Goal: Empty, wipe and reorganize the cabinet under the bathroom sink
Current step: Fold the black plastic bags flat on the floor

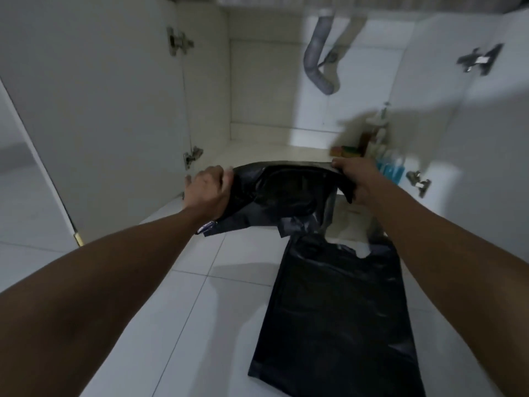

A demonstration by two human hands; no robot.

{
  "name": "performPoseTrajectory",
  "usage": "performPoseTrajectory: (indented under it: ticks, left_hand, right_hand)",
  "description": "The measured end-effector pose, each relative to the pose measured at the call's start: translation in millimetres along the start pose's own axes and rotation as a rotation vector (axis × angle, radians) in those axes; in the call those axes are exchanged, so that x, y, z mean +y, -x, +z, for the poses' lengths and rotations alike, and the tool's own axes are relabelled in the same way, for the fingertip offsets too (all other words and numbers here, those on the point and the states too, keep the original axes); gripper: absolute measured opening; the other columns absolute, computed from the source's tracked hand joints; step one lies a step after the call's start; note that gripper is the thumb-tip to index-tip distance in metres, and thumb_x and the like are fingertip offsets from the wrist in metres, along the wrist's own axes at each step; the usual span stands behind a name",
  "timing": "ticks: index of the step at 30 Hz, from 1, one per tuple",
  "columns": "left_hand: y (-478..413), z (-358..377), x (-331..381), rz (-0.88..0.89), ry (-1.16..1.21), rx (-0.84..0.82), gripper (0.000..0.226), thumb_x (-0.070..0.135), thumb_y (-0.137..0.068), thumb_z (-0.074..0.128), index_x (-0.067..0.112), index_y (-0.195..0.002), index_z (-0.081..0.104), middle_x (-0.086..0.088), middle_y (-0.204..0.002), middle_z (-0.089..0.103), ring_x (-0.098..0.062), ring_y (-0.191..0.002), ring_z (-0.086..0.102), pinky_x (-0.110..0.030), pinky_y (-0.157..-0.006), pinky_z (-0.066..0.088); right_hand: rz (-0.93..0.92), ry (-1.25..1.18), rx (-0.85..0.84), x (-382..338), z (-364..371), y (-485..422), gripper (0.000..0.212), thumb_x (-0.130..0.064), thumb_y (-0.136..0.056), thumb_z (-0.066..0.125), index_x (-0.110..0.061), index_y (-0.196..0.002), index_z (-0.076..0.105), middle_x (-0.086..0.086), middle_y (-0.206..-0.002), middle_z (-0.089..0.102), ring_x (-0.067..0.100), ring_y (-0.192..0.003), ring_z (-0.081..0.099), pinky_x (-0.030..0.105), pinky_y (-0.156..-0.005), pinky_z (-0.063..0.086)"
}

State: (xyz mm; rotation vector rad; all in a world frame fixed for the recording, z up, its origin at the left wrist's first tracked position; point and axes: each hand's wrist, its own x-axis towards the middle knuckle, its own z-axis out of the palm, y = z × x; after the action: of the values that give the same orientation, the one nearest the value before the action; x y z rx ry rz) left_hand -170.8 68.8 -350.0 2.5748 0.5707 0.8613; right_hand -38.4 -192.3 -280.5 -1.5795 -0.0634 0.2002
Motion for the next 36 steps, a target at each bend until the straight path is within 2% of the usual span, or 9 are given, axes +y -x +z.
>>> performPoseTrajectory:
  ticks: [4, 10, 15, 17, 22, 26, 29, 32, 36]
  left_hand:
    - [6.4, 1.9, 38.8, 0.196, -0.239, -0.211, 0.085, 0.099, -0.058, 0.040, 0.025, -0.101, 0.041, 0.004, -0.093, 0.056, -0.021, -0.085, 0.055, -0.050, -0.102, 0.033]
    - [9.0, 25.5, 71.3, 0.192, -0.025, -0.274, 0.054, 0.042, -0.077, 0.070, 0.026, -0.113, 0.034, -0.004, -0.106, 0.061, -0.027, -0.085, 0.060, -0.043, -0.076, 0.054]
    - [-3.1, 41.9, 91.1, -0.030, 0.202, -0.326, 0.044, 0.054, -0.085, 0.062, 0.016, -0.105, 0.057, -0.011, -0.101, 0.063, -0.030, -0.091, 0.060, -0.036, -0.077, 0.051]
    - [-5.4, 49.9, 100.0, -0.161, 0.317, -0.361, 0.053, 0.059, -0.085, 0.060, 0.010, -0.107, 0.062, -0.013, -0.105, 0.064, -0.030, -0.093, 0.061, -0.034, -0.077, 0.050]
    - [0.8, 58.8, 134.6, -0.149, 0.532, -0.531, 0.069, 0.073, -0.078, 0.060, 0.013, -0.110, 0.066, -0.010, -0.110, 0.068, -0.026, -0.095, 0.066, -0.039, -0.088, 0.055]
    - [10.7, 48.0, 159.5, -0.164, 0.809, -0.987, 0.093, 0.092, -0.072, 0.036, 0.021, -0.124, 0.067, -0.006, -0.124, 0.069, -0.026, -0.113, 0.064, -0.041, -0.099, 0.045]
    - [13.3, 50.4, 155.0, -0.324, 0.916, -0.806, 0.074, 0.080, -0.083, 0.043, 0.017, -0.110, 0.071, -0.007, -0.118, 0.070, -0.028, -0.109, 0.062, -0.038, -0.092, 0.043]
    - [31.8, 64.7, 134.1, -0.494, 0.788, -0.588, 0.048, 0.059, -0.095, 0.047, 0.014, -0.104, 0.063, -0.011, -0.118, 0.062, -0.027, -0.105, 0.054, -0.038, -0.088, 0.040]
    - [52.5, 88.7, 104.0, -0.823, 0.715, -1.016, 0.082, 0.075, -0.090, 0.036, 0.010, -0.138, 0.049, -0.017, -0.140, 0.050, -0.043, -0.126, 0.048, -0.057, -0.101, 0.042]
  right_hand:
    - [0.077, -0.113, 0.003, -14.1, -36.8, 4.3, 0.022, 0.003, -0.095, 0.045, 0.000, -0.101, 0.066, 0.011, -0.064, 0.064, 0.015, -0.040, 0.060, 0.022, -0.038, 0.048]
    - [0.105, -0.186, 0.055, -12.2, -84.3, 12.8, 0.015, -0.001, -0.095, 0.049, -0.003, -0.082, 0.055, 0.012, -0.061, 0.054, 0.015, -0.034, 0.057, 0.021, -0.036, 0.046]
    - [0.066, -0.652, -0.050, 12.3, -114.6, -5.2, 0.054, -0.053, -0.093, 0.050, -0.015, -0.131, 0.052, 0.011, -0.120, 0.061, 0.027, -0.105, 0.064, 0.044, -0.095, 0.051]
    - [0.102, -0.807, 0.022, 30.6, -110.1, -8.9, 0.079, -0.069, -0.086, 0.048, -0.017, -0.145, 0.038, 0.014, -0.134, 0.048, 0.035, -0.119, 0.055, 0.055, -0.098, 0.045]
    - [0.308, -0.192, -0.264, 55.9, -70.4, 10.2, 0.103, -0.089, -0.062, 0.052, -0.012, -0.131, 0.052, 0.016, -0.128, 0.055, 0.038, -0.114, 0.056, 0.054, -0.090, 0.050]
    - [0.298, -0.028, -0.282, 46.5, -49.4, 8.4, 0.066, -0.057, -0.078, 0.070, -0.008, -0.121, 0.060, 0.016, -0.112, 0.068, 0.037, -0.105, 0.065, 0.056, -0.090, 0.052]
    - [0.281, -0.163, -0.152, 37.7, -44.1, 2.6, 0.026, -0.023, -0.095, 0.051, -0.001, -0.102, 0.063, 0.020, -0.112, 0.067, 0.035, -0.103, 0.064, 0.051, -0.093, 0.052]
    - [0.244, -0.480, -0.154, 21.7, -55.8, -7.2, 0.036, -0.026, -0.095, 0.049, -0.001, -0.118, 0.062, 0.018, -0.118, 0.065, 0.034, -0.103, 0.064, 0.045, -0.088, 0.054]
    - [0.205, -0.727, -0.150, 14.2, -72.3, -28.3, 0.046, -0.028, -0.095, 0.043, -0.004, -0.132, 0.056, 0.023, -0.127, 0.061, 0.040, -0.118, 0.058, 0.056, -0.096, 0.049]
